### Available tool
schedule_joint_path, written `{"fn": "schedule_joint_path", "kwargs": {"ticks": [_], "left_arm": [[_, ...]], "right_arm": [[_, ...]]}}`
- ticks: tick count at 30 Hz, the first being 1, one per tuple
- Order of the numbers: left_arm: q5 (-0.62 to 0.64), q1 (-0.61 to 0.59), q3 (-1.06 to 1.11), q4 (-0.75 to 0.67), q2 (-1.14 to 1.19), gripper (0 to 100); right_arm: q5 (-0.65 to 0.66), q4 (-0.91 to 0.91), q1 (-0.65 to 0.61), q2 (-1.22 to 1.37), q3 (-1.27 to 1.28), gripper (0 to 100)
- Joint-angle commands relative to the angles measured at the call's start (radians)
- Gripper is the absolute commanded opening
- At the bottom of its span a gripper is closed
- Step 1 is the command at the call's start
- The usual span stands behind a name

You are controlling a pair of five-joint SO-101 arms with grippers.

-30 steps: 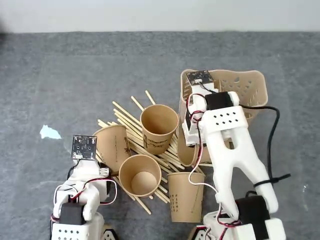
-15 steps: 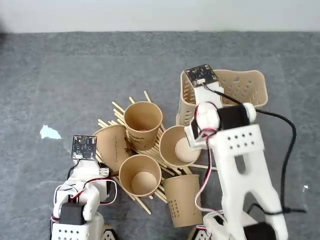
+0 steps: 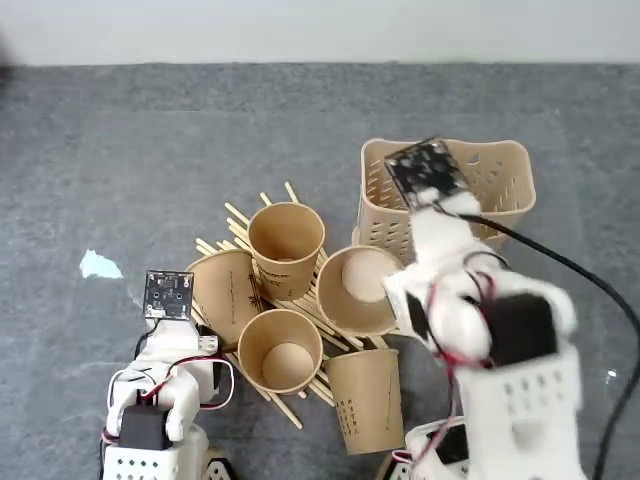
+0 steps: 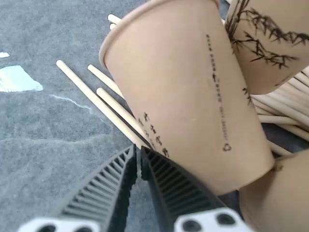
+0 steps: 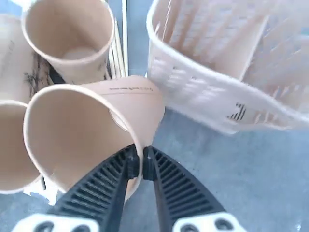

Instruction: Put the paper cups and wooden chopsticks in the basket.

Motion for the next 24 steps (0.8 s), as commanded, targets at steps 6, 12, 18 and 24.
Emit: {"fn": "schedule_joint_path", "kwargs": {"ticks": [6,12,18,24], "left_arm": [[0.003,0.000,-0.007,0.006,-0.011,1],[0.003,0.000,-0.007,0.006,-0.011,1],[0.003,0.000,-0.007,0.006,-0.011,1],[0.003,0.000,-0.007,0.006,-0.011,1]], "right_arm": [[0.009,0.005,-0.002,-0.133,-0.232,0.8],[0.011,-0.004,0.048,-0.128,-0.382,0.8],[0.011,-0.071,0.283,-0.051,-0.400,1.1],[0.000,-0.125,0.443,0.082,-0.400,0.9]]}}
